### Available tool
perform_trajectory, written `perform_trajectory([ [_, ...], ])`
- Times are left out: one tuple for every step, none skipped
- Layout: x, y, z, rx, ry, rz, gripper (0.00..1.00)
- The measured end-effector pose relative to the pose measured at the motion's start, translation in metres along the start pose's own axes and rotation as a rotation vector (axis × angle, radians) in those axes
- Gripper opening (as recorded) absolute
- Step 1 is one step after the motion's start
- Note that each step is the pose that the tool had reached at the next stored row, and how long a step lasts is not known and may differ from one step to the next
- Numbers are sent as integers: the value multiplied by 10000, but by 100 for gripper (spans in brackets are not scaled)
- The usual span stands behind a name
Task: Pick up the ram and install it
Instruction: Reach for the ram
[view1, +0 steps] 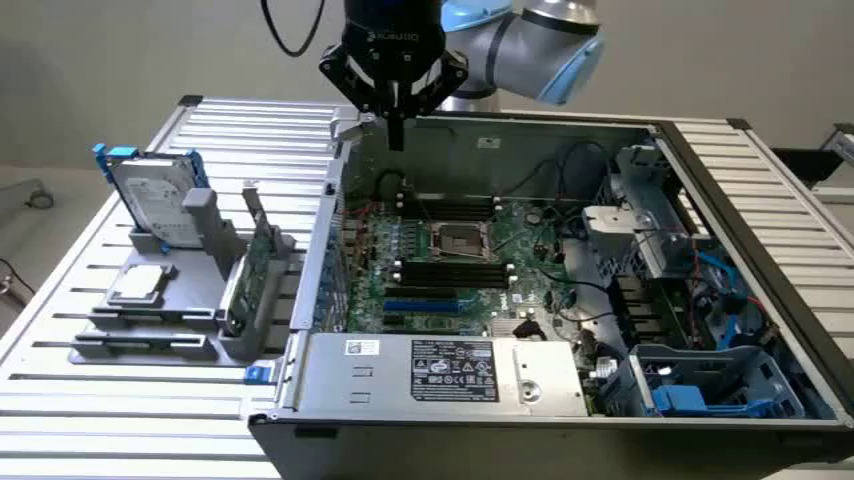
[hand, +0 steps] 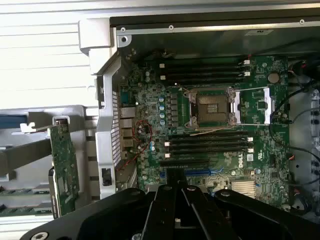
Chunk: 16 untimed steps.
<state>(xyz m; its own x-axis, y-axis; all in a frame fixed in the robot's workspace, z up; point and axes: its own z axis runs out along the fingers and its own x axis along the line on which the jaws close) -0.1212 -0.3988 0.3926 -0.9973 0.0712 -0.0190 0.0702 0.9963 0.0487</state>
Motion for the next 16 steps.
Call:
perform_trajectory([
  [0,0,0,0,0,0,11],
  [0,0,0,0,0,0,11],
  [0,0,0,0,0,0,11],
  [0,0,0,0,0,0,11],
  [0,0,0,0,0,0,11],
  [0,0,0,0,0,0,11],
  [0,0,0,0,0,0,11],
  [0,0,0,0,0,0,11],
  [1,0,0,0,-1,0,11],
  [10,-2,0,2,1,1,11],
  [44,-15,-2,3,2,2,11],
  [90,-32,0,1,1,0,11],
  [134,-46,0,1,1,0,11],
  [177,-59,0,1,3,1,11],
  [208,-70,4,3,17,2,11],
  [230,-77,8,15,60,3,11],
])
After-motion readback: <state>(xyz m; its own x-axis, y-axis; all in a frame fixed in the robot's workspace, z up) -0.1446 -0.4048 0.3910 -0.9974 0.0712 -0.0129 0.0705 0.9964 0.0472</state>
